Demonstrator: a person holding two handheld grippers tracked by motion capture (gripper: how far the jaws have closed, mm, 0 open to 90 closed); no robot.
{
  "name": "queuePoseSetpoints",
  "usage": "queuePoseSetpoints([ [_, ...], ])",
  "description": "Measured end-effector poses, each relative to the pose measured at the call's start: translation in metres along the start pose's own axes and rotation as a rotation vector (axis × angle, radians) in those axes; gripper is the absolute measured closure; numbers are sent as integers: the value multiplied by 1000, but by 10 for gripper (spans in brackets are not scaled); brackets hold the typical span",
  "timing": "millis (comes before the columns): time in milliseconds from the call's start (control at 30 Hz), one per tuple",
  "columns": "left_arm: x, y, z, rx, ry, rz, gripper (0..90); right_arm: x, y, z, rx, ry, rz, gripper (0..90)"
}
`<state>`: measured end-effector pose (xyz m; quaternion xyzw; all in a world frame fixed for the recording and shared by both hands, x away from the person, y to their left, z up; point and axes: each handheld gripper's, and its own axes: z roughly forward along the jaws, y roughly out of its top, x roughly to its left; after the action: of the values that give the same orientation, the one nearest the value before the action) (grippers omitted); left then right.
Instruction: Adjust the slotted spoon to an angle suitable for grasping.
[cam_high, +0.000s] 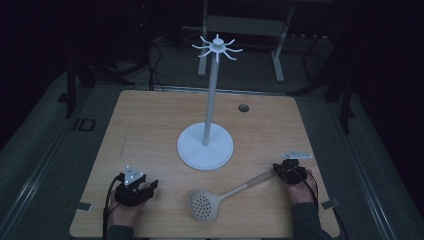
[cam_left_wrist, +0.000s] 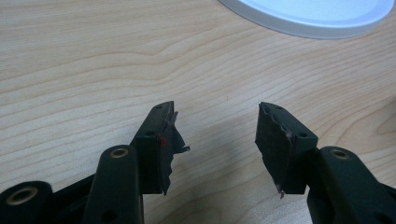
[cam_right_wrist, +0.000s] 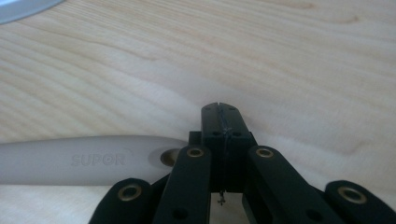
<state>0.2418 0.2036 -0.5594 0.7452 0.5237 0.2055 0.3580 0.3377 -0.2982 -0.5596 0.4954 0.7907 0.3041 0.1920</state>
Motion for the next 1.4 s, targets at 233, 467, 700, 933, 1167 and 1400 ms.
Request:
queuePoseSetpoints([
  [233, 0, 0, -1, -6, -5, 1, 478, 12, -17, -12, -28, -15, 3, 900],
  [467, -1, 1, -2, -9, -8, 7, 478, 16, -22, -16, -27, -34, -1, 900],
  [700, -1, 2, -3, -20, -9, 5, 478, 26, -21, -15, -31, -4, 2, 900],
  [933, 1, 2, -6, -33, -10, 1, 480, 51, -17, -11, -30, 58, -40, 900],
  [1167, 0, 6, -11, -49, -31, 3, 483, 83, -11, -6, -31, 112, -106, 900],
  [1400, -7, 12, -15, -60, -54, 34, 483, 97, -9, -2, -41, 147, -136, 900],
])
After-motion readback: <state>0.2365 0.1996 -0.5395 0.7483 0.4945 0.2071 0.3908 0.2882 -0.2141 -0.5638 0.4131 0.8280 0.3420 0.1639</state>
